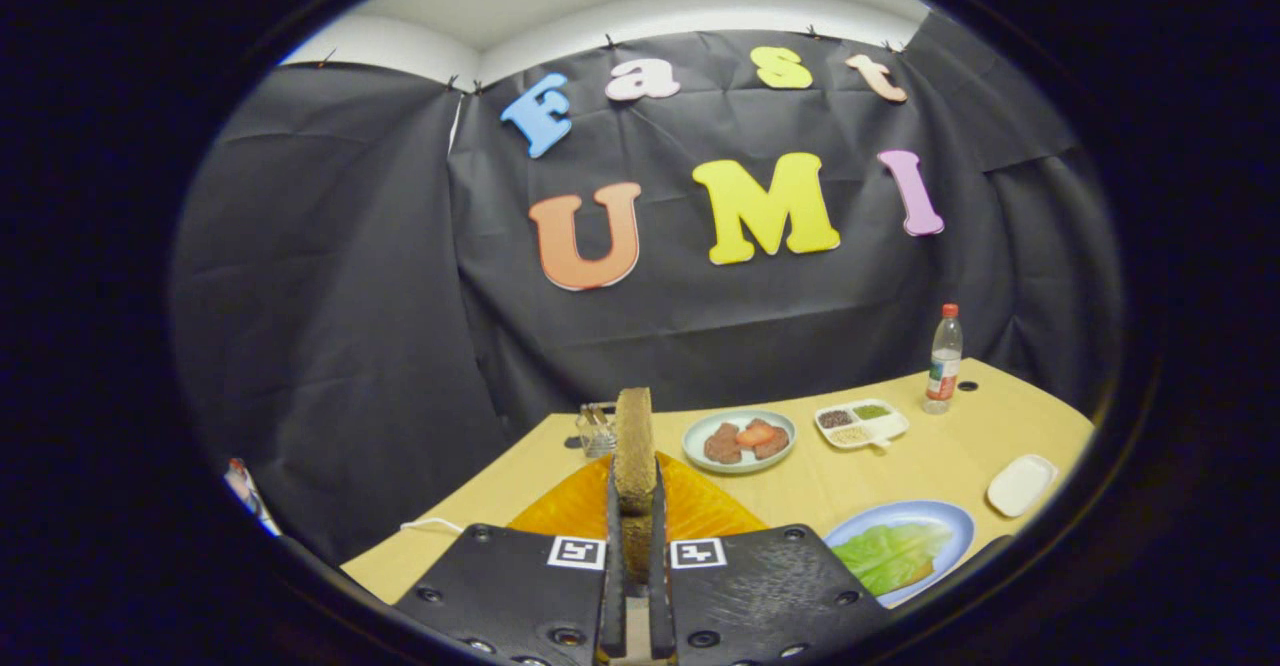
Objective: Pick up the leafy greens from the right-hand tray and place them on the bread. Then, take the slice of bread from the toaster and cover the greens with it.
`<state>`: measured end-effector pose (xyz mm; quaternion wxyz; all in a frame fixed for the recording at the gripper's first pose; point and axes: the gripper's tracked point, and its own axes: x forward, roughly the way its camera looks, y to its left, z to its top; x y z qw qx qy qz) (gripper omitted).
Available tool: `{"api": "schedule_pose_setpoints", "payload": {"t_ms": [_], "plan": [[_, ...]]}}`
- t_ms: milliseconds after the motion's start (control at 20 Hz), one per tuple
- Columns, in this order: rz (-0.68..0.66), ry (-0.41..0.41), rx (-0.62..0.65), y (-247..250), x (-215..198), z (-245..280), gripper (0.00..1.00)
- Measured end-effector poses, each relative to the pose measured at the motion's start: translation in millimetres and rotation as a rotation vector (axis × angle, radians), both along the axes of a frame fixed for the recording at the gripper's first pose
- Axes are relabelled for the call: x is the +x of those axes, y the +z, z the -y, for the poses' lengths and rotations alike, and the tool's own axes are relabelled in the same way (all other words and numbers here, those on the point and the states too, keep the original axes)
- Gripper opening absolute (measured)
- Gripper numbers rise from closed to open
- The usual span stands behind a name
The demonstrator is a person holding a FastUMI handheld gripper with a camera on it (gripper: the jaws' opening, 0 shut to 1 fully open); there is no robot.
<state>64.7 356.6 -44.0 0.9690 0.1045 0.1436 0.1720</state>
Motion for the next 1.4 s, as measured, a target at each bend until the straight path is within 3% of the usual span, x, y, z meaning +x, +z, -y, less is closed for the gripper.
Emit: {"api": "schedule_pose_setpoints", "payload": {"t_ms": [200,450,750,950,1400], "plan": [[0.034,-0.015,0.041,22.2,-6.2,28.9,0.09],[0.033,-0.099,0.035,9.9,-2.2,90.4,0.09],[-0.029,-0.193,-0.012,-50.1,6.1,153.8,0.09],[-0.103,-0.205,-0.007,-96.1,9.5,167.2,0.09],[-0.260,-0.235,0.165,-151.9,7.4,185.2,0.09]]}}
